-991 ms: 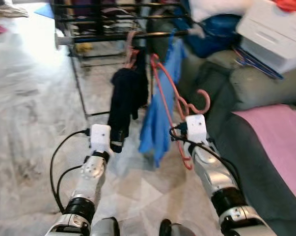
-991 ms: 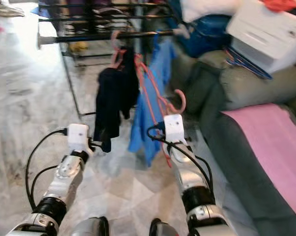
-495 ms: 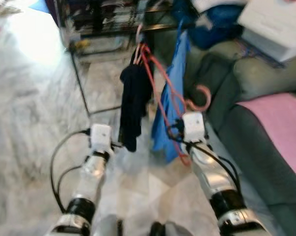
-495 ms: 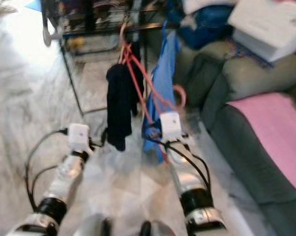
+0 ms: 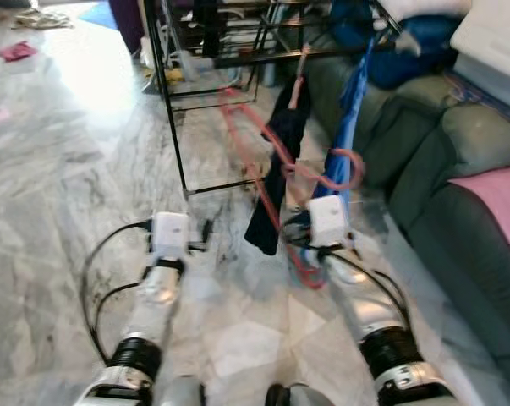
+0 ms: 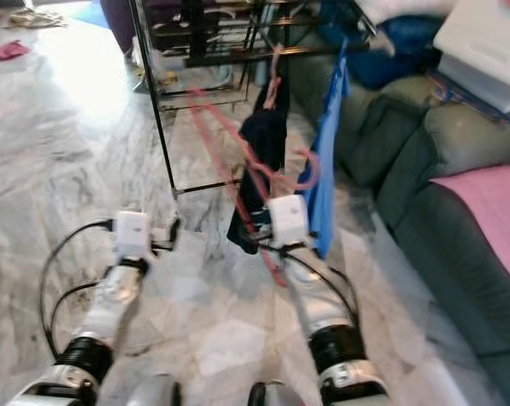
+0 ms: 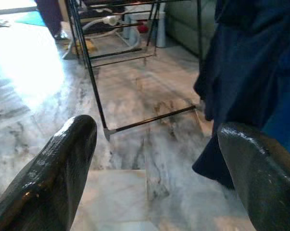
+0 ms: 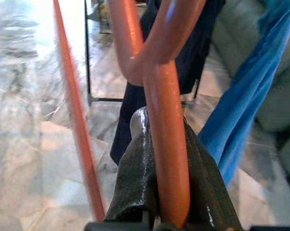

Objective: Hang hanger

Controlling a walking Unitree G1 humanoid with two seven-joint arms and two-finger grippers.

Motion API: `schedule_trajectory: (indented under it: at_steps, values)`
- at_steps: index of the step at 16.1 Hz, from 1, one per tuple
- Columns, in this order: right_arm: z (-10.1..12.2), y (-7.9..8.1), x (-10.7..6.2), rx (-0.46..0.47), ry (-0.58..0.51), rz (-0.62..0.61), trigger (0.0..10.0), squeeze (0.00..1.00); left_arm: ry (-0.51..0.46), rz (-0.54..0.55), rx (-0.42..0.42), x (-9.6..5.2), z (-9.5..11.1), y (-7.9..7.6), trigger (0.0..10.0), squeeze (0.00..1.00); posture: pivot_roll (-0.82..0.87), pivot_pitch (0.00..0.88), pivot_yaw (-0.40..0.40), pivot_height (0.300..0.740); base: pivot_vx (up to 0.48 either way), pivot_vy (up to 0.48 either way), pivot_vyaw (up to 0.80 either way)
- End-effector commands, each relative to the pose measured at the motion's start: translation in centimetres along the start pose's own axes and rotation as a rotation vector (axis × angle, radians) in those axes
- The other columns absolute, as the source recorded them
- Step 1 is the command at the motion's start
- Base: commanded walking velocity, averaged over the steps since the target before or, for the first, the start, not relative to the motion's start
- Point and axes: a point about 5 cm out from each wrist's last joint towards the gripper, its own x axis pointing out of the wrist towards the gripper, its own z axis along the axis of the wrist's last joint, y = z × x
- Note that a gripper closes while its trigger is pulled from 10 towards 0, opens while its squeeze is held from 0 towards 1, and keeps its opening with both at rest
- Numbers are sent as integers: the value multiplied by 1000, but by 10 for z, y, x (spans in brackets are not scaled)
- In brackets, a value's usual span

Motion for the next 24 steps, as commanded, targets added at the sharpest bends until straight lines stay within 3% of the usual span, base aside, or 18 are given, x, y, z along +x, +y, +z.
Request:
schedule_trajectory:
  at_steps: [1, 8, 14, 18, 24]
  values:
    - [3, 9, 1, 11, -11, 29, 10000, 0, 6, 30, 20, -2, -3, 10, 10000, 0, 88, 182, -91, 740, 0, 0, 544]
    - [-8, 4, -1, 42, 54, -4, 10000, 0, -7, -49, -12, -4, -3, 0, 10000, 0, 86, 182, -93, 740, 36, 0, 0]
    - [-24, 1, -3, 51, 139, -14, 10000, 0, -2, -67, -17, -3, -3, -5, 10000, 0, 78, 186, -95, 740, 355, 0, -668]
    - [-26, 2, -4, 49, 148, 19, 10000, 0, 5, -62, -18, -4, -5, -6, 10000, 0, 76, 193, -91, 740, 406, 0, 0]
    - [-29, 7, -5, 39, 159, 63, 10000, 0, 11, -52, -10, -4, -5, -5, 10000, 0, 73, 196, -88, 740, 327, 0, 629]
